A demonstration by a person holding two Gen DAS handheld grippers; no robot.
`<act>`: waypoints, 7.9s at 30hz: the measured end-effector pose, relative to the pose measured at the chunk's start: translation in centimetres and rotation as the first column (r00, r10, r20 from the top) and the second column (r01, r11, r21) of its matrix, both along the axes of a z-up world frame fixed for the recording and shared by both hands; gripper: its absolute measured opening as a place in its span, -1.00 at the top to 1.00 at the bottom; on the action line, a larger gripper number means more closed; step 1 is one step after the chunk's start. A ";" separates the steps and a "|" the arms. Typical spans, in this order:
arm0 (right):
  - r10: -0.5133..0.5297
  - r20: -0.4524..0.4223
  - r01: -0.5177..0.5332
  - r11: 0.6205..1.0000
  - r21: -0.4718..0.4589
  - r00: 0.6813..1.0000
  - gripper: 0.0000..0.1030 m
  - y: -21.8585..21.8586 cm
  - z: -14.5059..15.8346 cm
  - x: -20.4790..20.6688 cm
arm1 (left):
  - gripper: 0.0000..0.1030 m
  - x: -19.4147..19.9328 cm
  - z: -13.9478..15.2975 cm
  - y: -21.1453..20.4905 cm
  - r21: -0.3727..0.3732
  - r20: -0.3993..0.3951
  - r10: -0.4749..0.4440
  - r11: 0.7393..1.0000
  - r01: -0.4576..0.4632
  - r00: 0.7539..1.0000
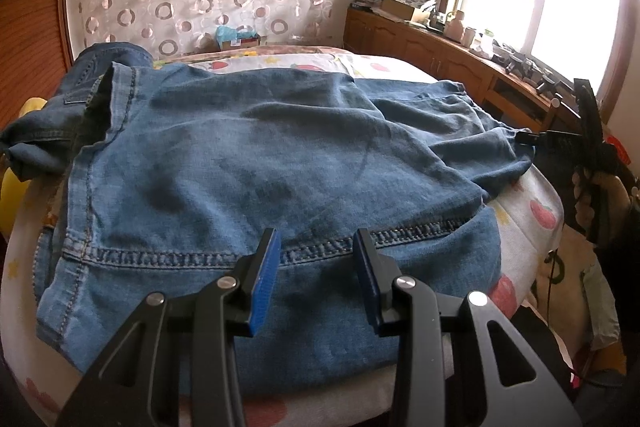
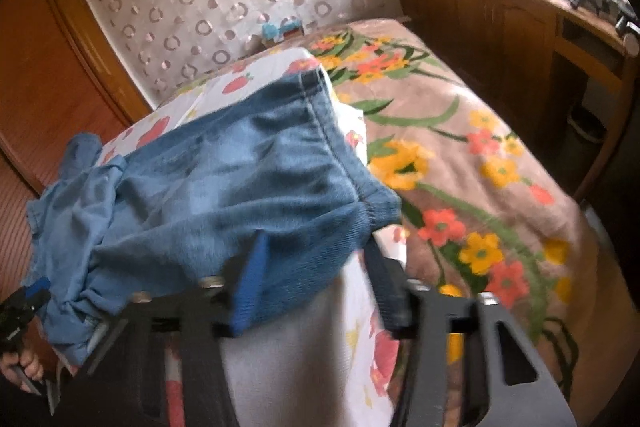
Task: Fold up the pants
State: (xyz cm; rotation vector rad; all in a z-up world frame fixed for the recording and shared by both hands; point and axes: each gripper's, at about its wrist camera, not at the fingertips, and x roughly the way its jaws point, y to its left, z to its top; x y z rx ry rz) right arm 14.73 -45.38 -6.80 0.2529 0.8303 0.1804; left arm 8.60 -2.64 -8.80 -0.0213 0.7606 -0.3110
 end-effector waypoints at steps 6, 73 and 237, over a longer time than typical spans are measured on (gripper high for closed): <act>0.038 0.075 -0.038 0.999 0.007 0.996 0.93 0.5 2.2 -0.4 | 0.30 -0.2 0.6 0.6 -0.011 0.016 0.014 1.000 -0.014 1.000; 0.322 -0.033 -0.307 0.864 -0.399 0.946 0.95 9.4 -0.2 -3.1 | 0.30 -2.3 2.1 3.3 -0.051 0.052 0.060 0.997 -0.057 0.997; 0.588 0.053 -0.575 0.803 -0.157 0.807 0.53 20.5 4.0 -7.5 | 0.67 -6.0 4.8 8.3 -0.120 0.105 0.109 0.988 -0.096 0.988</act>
